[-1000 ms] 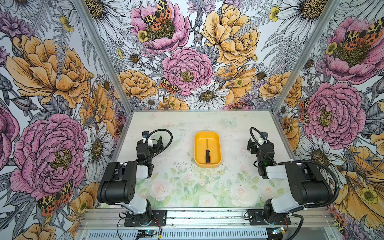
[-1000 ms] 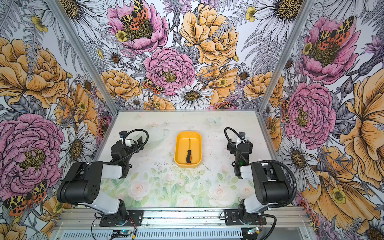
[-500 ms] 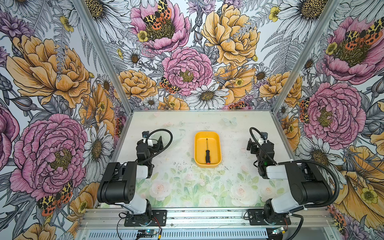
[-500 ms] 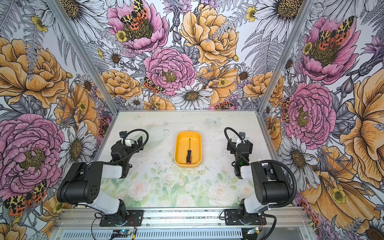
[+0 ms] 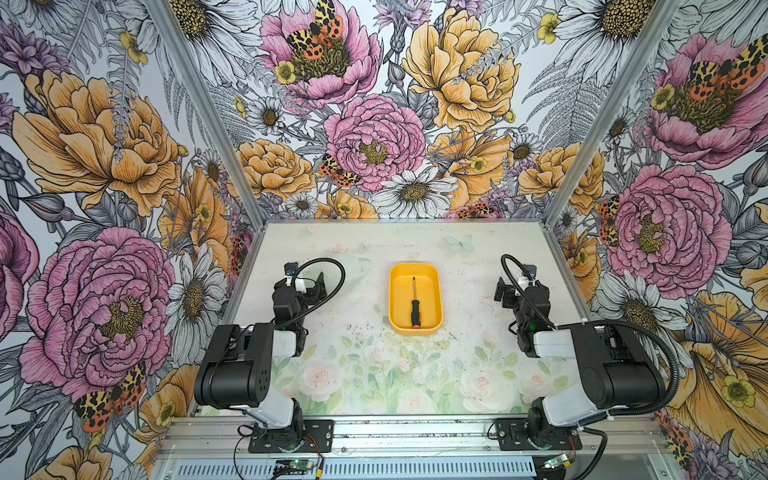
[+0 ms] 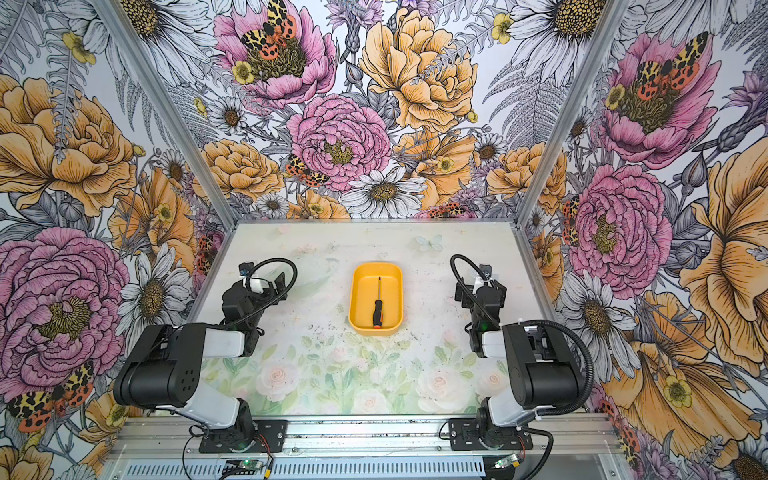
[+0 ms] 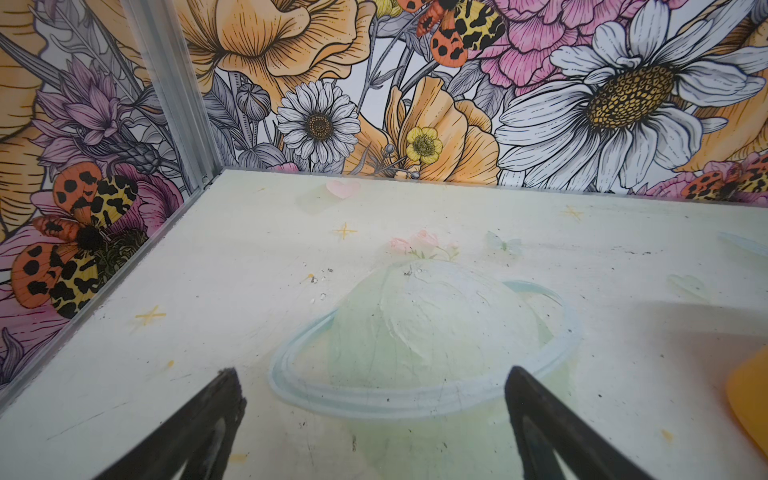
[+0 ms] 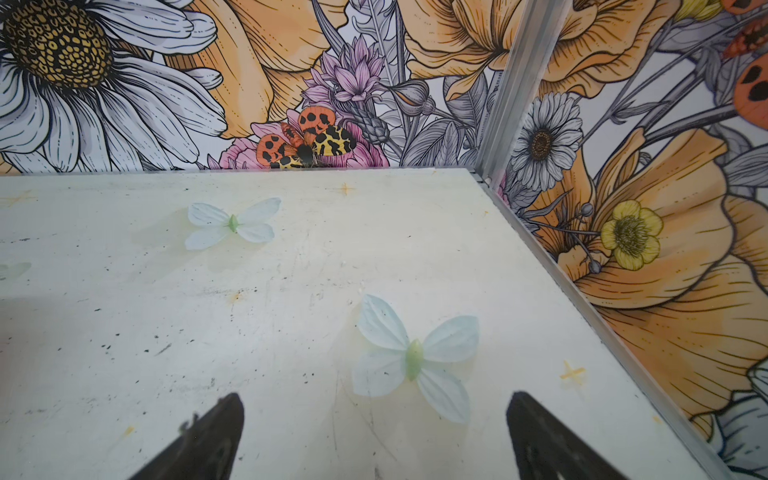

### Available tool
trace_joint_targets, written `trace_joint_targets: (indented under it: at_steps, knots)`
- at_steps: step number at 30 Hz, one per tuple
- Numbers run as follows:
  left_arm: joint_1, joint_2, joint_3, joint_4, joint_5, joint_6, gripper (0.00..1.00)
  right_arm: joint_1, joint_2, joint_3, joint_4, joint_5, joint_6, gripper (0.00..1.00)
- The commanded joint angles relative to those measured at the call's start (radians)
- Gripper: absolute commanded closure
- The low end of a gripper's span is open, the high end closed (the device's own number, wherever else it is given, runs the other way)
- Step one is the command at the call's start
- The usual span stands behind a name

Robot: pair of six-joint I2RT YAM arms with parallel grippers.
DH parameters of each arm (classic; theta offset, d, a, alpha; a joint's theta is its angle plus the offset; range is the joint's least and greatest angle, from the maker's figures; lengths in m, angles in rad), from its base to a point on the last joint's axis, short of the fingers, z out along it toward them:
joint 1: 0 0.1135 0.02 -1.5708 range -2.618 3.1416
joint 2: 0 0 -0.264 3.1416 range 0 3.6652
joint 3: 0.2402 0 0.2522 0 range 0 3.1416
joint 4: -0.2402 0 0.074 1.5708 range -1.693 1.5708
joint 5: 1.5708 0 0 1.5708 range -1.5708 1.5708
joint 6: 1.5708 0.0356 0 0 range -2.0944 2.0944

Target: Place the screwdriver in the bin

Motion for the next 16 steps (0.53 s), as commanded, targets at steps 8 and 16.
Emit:
trace_joint_targets:
  at_steps: [8, 16]
  knots:
    - [0.002, -0.003, -0.002, 0.014, -0.004, 0.006, 0.01, -0.009, 0.003, 0.028, 0.000, -0.018, 0.015, 0.00]
    - [0.006, -0.003, -0.001, 0.011, 0.002, 0.003, 0.01, -0.009, 0.005, 0.029, 0.000, -0.018, 0.015, 0.01]
